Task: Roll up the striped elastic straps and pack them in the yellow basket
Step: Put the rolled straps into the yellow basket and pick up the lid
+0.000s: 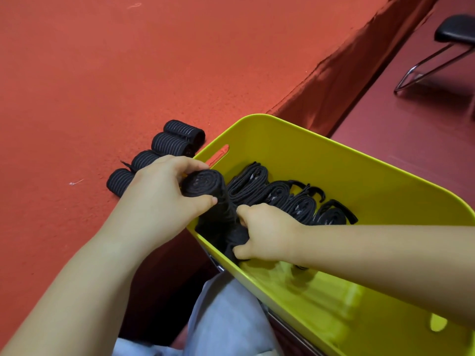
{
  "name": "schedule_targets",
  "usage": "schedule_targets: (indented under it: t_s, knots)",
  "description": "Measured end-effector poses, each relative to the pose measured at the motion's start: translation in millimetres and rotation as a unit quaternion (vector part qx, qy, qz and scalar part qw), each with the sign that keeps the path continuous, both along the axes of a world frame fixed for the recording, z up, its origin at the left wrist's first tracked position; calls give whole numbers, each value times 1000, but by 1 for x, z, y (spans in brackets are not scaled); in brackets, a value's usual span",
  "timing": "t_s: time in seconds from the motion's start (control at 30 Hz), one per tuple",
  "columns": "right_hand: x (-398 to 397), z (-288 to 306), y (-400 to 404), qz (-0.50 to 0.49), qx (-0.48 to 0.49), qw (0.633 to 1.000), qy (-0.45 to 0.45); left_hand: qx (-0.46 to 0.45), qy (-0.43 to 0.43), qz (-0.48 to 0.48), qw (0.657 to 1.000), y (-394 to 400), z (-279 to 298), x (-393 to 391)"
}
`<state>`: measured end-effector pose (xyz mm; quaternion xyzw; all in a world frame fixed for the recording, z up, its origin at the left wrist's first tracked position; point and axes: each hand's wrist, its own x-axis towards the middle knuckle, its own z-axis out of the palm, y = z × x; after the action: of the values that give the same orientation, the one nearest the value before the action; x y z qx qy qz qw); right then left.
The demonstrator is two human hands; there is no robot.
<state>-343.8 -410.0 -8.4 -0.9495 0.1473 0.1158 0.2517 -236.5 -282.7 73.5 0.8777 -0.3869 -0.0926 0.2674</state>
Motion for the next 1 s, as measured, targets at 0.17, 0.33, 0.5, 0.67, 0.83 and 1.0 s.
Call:
schedule_targets:
  t_s: [0.17,0.33,0.5,0.67,0.83,1.0]
  knots:
    - [-3,10,4,4,-82,996,27,-7,14,9,1000,-1,1,0]
    - [-7,27,-1,-67,-46,991,108,-14,26,9,1000,-1,-1,3]
    - [-16,31,-3,-127,29,967,217,-17,34,5,999,-1,0,3]
    - [-23,39,-6,-100,-19,961,258,-15,41,8,999,0,-1,3]
    - [-35,50,-5,-69,-49,961,263,-19,44,3,999,0,1,3]
    - [-19,28,7,-25,-111,985,132,-20,44,11,999,-2,0,4]
